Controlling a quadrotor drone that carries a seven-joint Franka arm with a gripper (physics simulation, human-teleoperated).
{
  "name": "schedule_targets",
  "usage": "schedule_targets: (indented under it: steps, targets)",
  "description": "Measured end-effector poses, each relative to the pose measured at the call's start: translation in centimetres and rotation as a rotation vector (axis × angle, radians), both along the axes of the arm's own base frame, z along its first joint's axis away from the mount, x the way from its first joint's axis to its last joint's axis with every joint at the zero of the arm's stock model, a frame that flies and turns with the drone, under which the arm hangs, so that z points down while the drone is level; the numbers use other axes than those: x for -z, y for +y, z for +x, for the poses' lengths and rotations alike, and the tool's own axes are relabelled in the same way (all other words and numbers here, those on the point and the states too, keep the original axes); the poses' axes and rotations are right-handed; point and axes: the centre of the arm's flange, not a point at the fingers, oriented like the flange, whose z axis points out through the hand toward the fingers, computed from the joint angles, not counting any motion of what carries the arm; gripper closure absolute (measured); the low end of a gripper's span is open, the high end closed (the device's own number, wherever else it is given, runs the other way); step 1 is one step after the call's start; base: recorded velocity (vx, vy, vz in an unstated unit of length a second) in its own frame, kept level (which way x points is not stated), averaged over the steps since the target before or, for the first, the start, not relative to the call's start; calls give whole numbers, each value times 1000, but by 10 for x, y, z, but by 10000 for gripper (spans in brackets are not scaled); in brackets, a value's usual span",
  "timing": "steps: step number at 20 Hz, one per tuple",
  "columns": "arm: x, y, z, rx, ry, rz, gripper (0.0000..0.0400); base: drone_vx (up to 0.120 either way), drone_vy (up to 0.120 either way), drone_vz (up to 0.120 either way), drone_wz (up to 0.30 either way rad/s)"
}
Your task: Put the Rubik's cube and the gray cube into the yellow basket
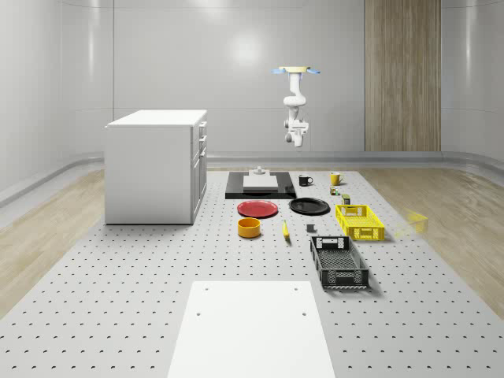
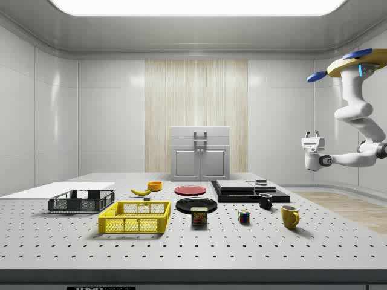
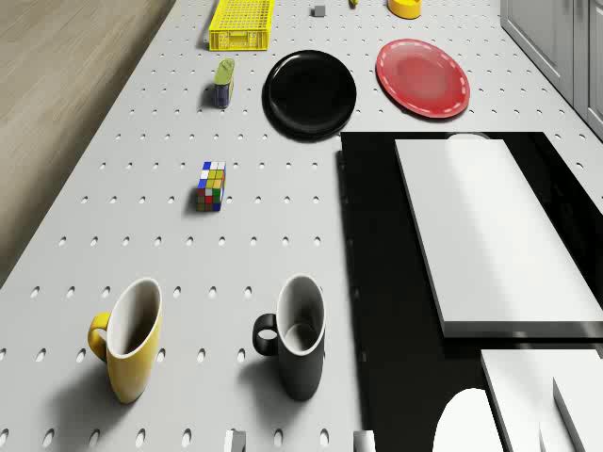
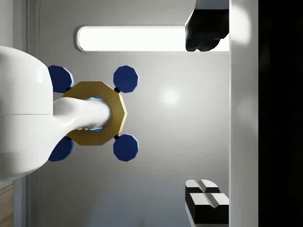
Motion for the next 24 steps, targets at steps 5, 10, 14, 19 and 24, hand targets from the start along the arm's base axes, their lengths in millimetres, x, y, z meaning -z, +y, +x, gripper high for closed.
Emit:
schedule_targets:
  steps: [5, 10, 14, 19, 24]
  targets:
    - [-37, 0, -4, 0, -4, 0, 0, 40, 112, 0, 0]
    - [-66, 0, -2, 0, -8, 0, 0, 120, 120, 0, 0]
    - [-81, 0, -1, 0, -11, 0, 0, 120, 120, 0, 0]
    - [-89, 0, 0, 0, -15, 0, 0, 120, 120, 0, 0]
    - [-92, 0, -1, 0, -19, 0, 0, 120, 120, 0, 0]
